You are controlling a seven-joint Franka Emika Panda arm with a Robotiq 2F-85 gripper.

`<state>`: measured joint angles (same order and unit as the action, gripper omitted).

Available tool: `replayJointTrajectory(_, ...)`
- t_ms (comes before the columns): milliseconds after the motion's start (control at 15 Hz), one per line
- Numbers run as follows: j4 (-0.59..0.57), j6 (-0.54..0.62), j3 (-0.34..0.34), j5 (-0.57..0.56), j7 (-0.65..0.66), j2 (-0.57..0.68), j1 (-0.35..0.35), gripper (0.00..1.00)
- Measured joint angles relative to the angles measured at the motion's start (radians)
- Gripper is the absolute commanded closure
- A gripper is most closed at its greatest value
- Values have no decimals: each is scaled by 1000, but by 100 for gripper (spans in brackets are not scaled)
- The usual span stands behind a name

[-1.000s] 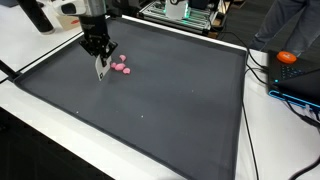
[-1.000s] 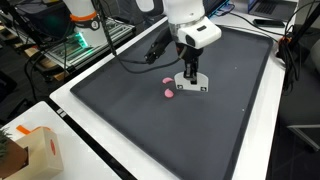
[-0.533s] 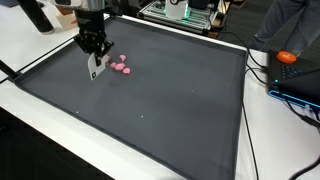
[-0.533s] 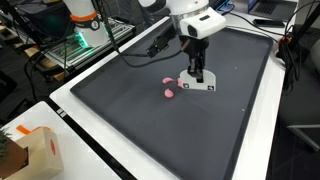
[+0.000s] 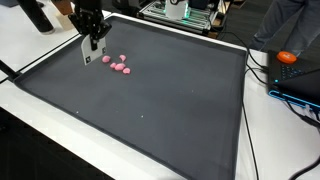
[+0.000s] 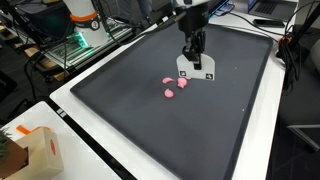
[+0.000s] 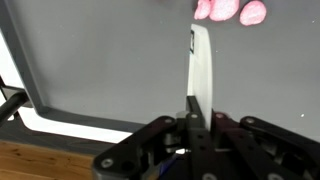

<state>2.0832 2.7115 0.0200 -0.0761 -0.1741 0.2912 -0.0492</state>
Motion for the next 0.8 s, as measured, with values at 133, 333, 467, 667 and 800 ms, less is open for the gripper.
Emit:
replayJointTrajectory(133, 13, -63, 10, -40, 46, -39, 20, 99)
replayJointTrajectory(333, 22, -163, 12, -102, 116, -88, 53, 99)
replayJointTrajectory(467, 22, -231, 7, -136, 155, -112, 76, 99)
replayJointTrajectory(667, 20, -326, -5, -179, 214, -132, 110, 99)
replayJointTrajectory(800, 15, -384, -19, -205, 252, -134, 130, 99)
